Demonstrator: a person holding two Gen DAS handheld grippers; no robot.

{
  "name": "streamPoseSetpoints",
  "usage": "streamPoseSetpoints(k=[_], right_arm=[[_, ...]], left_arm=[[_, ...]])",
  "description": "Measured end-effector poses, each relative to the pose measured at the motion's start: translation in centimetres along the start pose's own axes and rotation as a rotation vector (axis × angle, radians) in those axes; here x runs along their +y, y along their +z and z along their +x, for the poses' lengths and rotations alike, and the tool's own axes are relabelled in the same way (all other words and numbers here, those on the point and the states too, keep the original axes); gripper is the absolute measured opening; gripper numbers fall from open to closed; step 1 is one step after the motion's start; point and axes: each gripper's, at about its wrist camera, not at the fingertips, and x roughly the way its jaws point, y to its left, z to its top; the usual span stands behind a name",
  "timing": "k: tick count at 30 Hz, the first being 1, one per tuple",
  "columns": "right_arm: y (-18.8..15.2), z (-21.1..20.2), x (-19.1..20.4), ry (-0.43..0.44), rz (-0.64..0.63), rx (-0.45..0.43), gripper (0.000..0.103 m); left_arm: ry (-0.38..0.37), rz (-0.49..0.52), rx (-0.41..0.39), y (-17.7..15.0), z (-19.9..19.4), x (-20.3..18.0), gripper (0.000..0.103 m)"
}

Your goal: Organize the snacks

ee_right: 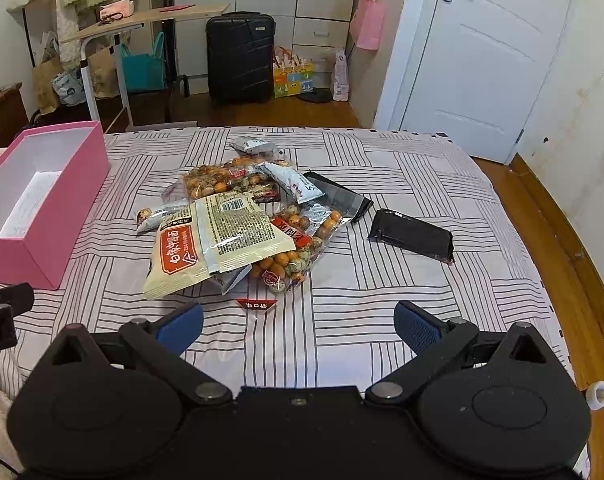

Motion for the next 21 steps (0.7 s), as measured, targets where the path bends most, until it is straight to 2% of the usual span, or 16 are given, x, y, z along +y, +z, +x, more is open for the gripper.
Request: streamPoseSetpoints(k=[3, 7, 15, 21], right_arm=[[-0.1, 0.0, 0.1, -0.012, 0.000, -0.004, 0.102], [-0.3, -0.1, 0.3, -0.007, -0.001, -0.011, 0.102], [-0.4, 0.1, 1.1, -0.008, -0.024, -0.006, 0.102], [-0.6, -0.7, 1.5, -0.023, -0.046, -0.041, 0.102]], left_arm=[[-0.025, -0.009, 0.012, -0.2, 0.0, 0.4, 0.102], [-0.007, 0.002, 0.009, -0.3, 0.2, 0.5, 0.102], [-0.022, -0.026, 0.017, -0.2, 0.1, 1.2, 0.102], [-0.029, -0.042, 0.016, -0.1, -0.3, 1.5, 0.102]])
